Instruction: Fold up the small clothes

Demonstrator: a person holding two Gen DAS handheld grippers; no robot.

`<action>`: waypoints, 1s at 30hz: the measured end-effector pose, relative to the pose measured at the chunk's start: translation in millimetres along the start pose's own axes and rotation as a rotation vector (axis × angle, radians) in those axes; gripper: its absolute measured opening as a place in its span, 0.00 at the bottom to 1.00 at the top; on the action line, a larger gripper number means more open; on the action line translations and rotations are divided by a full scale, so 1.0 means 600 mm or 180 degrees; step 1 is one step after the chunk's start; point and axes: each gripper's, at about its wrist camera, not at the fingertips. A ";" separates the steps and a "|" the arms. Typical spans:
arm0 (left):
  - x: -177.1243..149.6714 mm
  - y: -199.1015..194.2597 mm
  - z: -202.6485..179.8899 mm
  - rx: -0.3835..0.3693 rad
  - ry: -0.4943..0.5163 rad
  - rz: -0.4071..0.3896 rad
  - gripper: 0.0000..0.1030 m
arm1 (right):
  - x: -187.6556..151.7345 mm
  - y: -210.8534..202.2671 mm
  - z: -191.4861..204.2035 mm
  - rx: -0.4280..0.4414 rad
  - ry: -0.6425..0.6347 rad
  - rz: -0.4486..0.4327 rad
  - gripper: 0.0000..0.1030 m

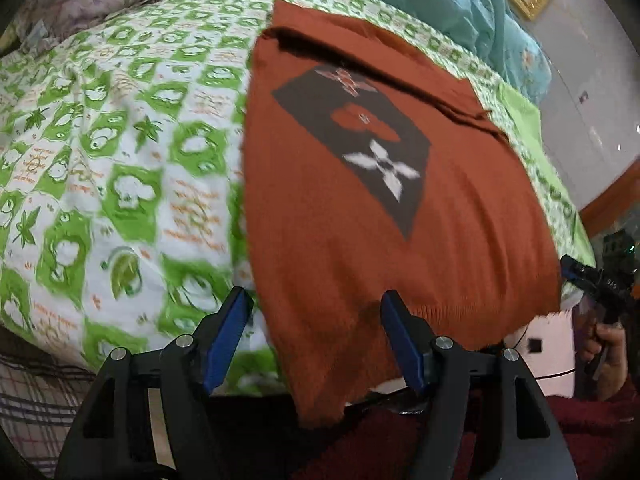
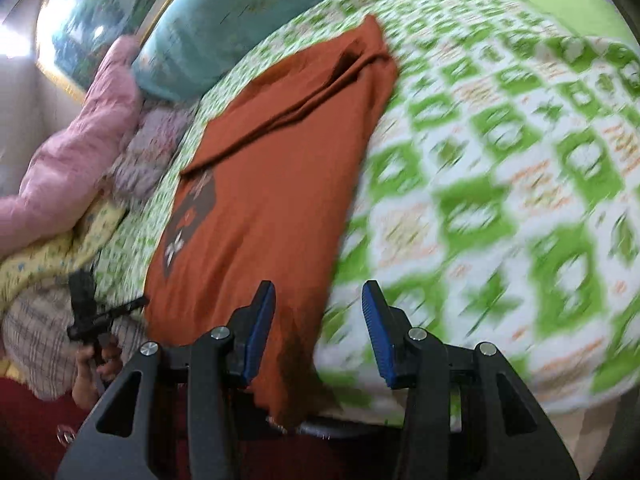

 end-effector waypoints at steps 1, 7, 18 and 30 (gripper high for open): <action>-0.002 0.002 -0.007 0.0010 0.0058 0.0021 0.67 | -0.006 0.005 0.009 0.0014 -0.0048 0.0033 0.45; -0.004 0.009 -0.026 0.0043 0.0231 0.0029 0.43 | -0.024 0.026 0.044 0.0026 -0.0305 0.0093 0.42; 0.018 -0.040 -0.014 -0.0293 0.0159 -0.0304 0.09 | -0.002 -0.022 0.032 0.0224 -0.0232 -0.0100 0.09; 0.167 -0.071 -0.047 -0.0499 0.0041 -0.1107 0.08 | 0.130 -0.046 0.065 0.0383 -0.0407 -0.0759 0.08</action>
Point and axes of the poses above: each gripper's, at about its wrist camera, not at the fingertips, and y roughly the way its jaws point, z to its left, x to its top, and after that the axes turned 6 degrees about -z, right-handed
